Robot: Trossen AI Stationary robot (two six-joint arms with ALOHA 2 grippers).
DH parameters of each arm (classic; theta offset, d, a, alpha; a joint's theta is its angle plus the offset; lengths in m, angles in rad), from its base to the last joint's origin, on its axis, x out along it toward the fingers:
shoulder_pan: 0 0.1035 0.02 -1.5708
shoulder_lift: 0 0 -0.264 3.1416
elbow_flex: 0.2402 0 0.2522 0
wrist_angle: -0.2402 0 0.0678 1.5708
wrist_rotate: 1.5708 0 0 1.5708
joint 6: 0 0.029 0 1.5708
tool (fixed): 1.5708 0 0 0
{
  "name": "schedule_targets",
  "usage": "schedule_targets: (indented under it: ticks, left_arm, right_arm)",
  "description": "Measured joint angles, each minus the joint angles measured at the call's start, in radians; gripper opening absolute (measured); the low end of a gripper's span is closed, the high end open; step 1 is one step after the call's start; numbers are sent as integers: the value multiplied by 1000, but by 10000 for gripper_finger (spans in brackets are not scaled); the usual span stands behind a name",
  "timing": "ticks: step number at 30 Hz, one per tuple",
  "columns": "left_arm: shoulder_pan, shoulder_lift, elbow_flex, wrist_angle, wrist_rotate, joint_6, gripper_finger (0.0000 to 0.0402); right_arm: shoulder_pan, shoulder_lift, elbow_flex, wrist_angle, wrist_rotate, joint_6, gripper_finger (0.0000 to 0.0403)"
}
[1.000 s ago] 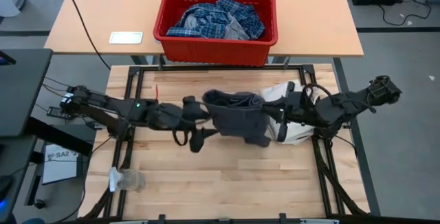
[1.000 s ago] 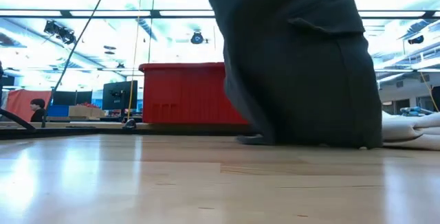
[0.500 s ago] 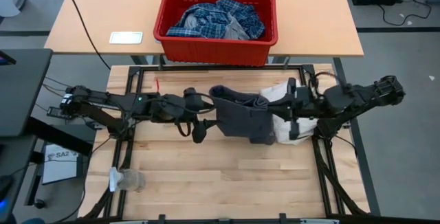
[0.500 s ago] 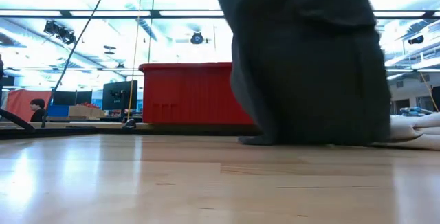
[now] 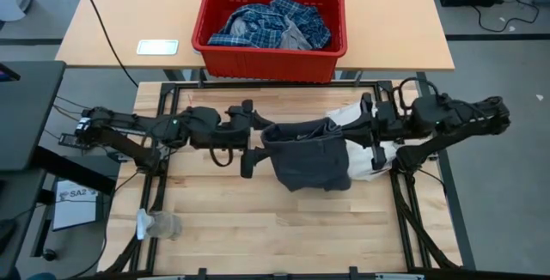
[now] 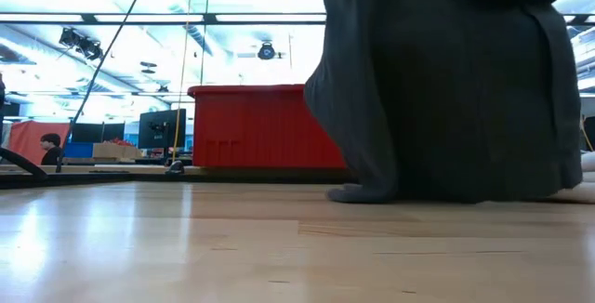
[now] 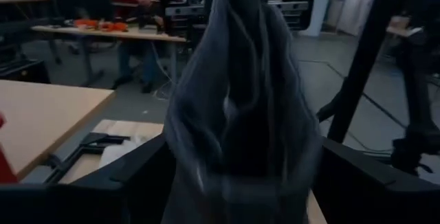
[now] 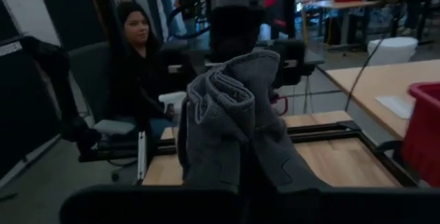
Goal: Fold Laundry from Bin
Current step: Fold the black shorts
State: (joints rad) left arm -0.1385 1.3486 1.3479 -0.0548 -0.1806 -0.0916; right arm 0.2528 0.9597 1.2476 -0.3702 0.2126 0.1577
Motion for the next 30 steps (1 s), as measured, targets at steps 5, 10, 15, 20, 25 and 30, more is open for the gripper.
schedule_targets:
  ticks: [5,10,15,20,25,30]
  left_arm:
    - [20,13,-2,3,33,-23,267]
    - [12,11,-1,-5,38,-20,197]
    - [38,10,0,-49,37,-18,139]
    - [146,-26,0,-163,35,78,38]
    - [240,-72,143,-204,89,129,16]
    - [198,-71,260,-470,61,188,11]
  right_arm:
    - [-26,35,0,14,-7,26,12]
    - [-46,41,0,69,-7,34,12]
    - [-94,41,0,47,-27,35,12]
    - [-180,79,0,20,31,-41,12]
    - [-234,97,2,188,111,-207,12]
    - [-222,119,-2,173,89,-326,10]
